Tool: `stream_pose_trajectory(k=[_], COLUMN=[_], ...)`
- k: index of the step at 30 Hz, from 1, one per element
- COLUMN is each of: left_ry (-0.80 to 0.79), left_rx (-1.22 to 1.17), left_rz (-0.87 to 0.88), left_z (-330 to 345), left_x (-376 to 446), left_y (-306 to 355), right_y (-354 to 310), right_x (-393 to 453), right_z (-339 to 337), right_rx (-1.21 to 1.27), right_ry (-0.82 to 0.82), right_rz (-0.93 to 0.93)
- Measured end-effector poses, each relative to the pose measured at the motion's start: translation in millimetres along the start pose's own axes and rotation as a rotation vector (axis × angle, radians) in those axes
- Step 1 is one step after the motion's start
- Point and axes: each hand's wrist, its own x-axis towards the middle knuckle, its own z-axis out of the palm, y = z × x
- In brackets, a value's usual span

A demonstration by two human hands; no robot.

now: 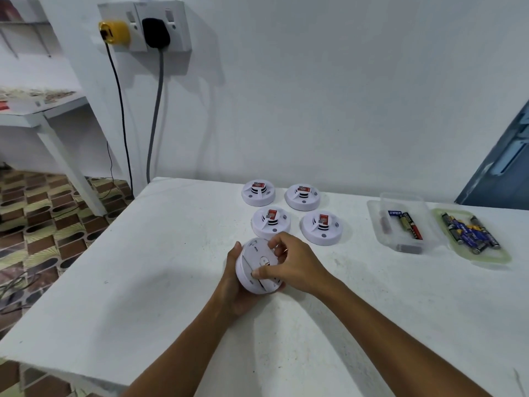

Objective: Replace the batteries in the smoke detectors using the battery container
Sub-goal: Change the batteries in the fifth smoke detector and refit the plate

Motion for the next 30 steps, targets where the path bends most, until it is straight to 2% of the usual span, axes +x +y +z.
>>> stream_pose_trajectory(k=[4,14,25,27,30], left_ry=[0.083,0.104,0.155,0.165,0.192], left_rx=[-0.017,0.036,0.081,0.049,0.029], left_rz=[0.007,0.024,-0.009,-0.005,-0.037], left_z=[-2.5,-6.5,-3.6,-5.9,-3.4], left_x=[0.9,1.2,2.7,4.2,8.5], left_y=[0.6,-0.3,-0.3,-1.4,-0.9], right_y=[-2.0,-24.0,-17.8,-17.0,-13.8], right_x=[1.0,13.3,13.6,12.6,14.2], right_z=[-4.3,-14.9,-13.4,-13.9,-15.2], right_rx=[0.009,-0.483,-0.473,-0.412,-0.181], right_ry=[-0.037,-0.294,-0.292,-0.281,-0.292], right_rz=[-0.027,-0.039,-0.047,-0.07,-0.031])
